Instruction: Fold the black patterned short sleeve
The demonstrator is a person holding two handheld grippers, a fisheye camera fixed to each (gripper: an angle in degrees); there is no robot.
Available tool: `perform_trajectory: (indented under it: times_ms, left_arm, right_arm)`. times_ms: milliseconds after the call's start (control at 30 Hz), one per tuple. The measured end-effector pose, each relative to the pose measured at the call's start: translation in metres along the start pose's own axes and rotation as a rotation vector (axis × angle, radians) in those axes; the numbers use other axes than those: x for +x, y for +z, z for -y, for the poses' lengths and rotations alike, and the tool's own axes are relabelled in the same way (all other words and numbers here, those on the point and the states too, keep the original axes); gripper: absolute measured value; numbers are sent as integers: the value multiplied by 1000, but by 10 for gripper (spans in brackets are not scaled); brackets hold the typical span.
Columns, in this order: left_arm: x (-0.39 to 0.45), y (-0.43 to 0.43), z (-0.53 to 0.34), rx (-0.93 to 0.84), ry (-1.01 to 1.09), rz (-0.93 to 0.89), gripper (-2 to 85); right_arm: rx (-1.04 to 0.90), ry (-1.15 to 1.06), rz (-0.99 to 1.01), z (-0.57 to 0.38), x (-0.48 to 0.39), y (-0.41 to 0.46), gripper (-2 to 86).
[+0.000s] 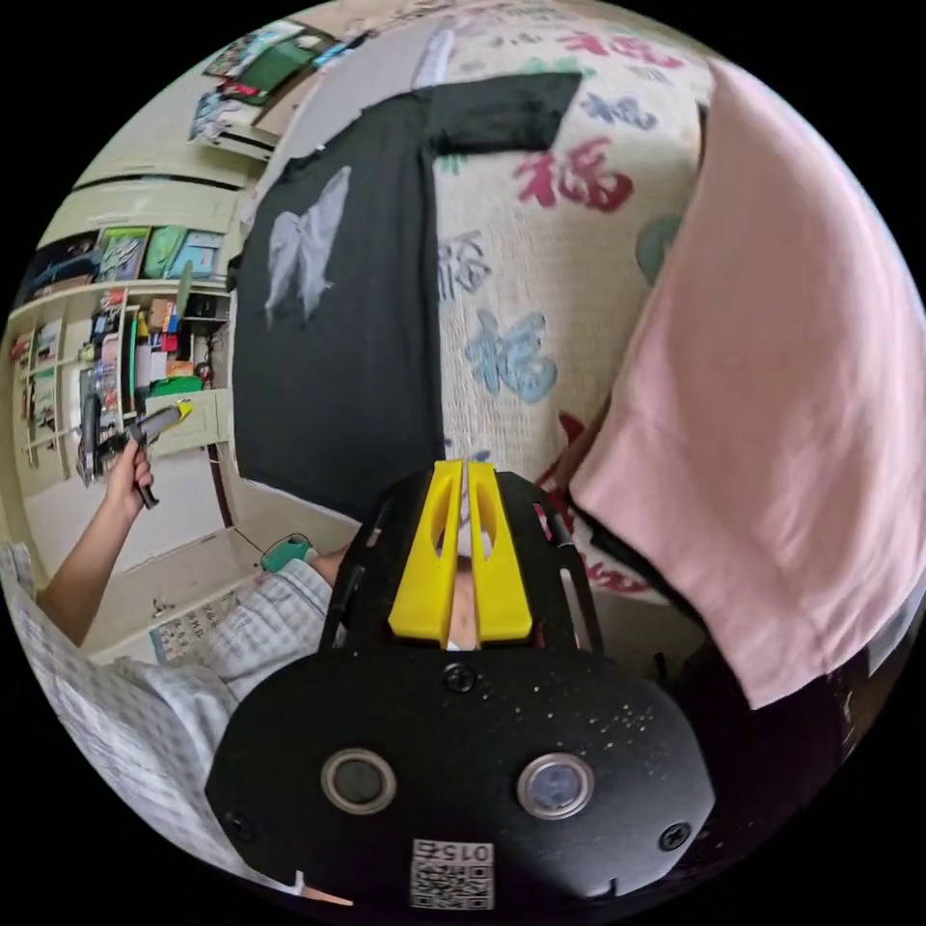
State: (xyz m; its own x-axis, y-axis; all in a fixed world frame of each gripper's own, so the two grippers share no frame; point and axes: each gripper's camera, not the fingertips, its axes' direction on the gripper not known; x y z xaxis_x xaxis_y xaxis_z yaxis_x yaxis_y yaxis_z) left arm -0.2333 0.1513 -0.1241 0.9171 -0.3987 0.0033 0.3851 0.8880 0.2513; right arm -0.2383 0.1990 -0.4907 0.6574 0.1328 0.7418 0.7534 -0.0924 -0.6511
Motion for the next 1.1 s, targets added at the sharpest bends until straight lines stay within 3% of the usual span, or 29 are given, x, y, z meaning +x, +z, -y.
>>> perform_trajectory:
  times_ms: [133, 300, 433, 533, 700, 833, 1100]
  left_arm:
    - [149, 38, 104, 97, 304, -161, 48]
    - [294, 93, 208, 79, 444, -332, 59]
    - [392, 138, 260, 87, 535, -271, 63]
    - [438, 179, 285, 33, 560, -204, 71]
    - [469, 240, 308, -41, 562, -89, 80]
    - [472, 270, 320, -56, 559, -51, 68]
    - [452, 284, 338, -44, 566, -148, 18]
  right_arm:
    - [156, -52, 11, 55, 20, -28, 34]
    - [241, 7, 111, 135, 85, -28, 92]
    - [262, 56, -76, 171, 115, -27, 95]
    - [227, 103, -49, 196, 144, -19, 97]
    - [217, 149, 40, 227, 178, -8, 94]
    - [233, 102, -64, 237, 173, -9, 81]
    - [237, 4, -95, 268, 165, -15, 8]
